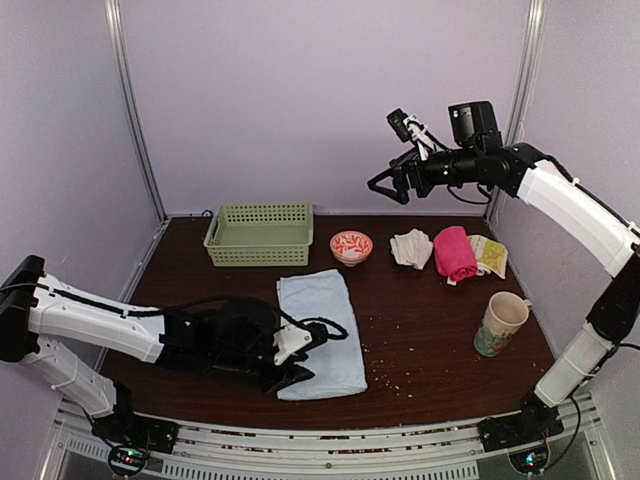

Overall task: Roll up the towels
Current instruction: Smooth out the towel at the center of the board, then pick up the towel from the center of the board.

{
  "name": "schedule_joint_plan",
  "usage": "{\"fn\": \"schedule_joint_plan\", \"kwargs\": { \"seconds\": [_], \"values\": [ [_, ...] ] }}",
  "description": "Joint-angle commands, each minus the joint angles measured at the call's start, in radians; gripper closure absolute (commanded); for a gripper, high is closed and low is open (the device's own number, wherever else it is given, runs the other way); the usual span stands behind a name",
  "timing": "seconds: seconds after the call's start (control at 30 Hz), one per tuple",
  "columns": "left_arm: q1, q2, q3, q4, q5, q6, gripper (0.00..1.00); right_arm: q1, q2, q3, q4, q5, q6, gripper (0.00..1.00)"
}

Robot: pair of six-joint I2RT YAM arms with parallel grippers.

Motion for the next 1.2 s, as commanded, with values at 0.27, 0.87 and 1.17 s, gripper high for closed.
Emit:
{"fn": "schedule_joint_plan", "kwargs": {
  "seconds": [0.27,0.87,1.17],
  "values": [
    [-0.091,0.171,0.020,0.048,0.027,0.072,0.52,-0.021,-0.056,-0.293,-0.144,-0.186,-0.182,0.27],
    [-0.098,0.173,0.024,0.037,-0.079,0.129,0.55,-0.020,-0.036,-0.564,-0.147,-0.257,-0.253,0.45],
    [-0.098,0.256,-0.001,0.085,-0.118,0.073,0.55,-0.011,-0.030,-0.649,-0.232,-0.385,-0.404,0.48]
  ]
}}
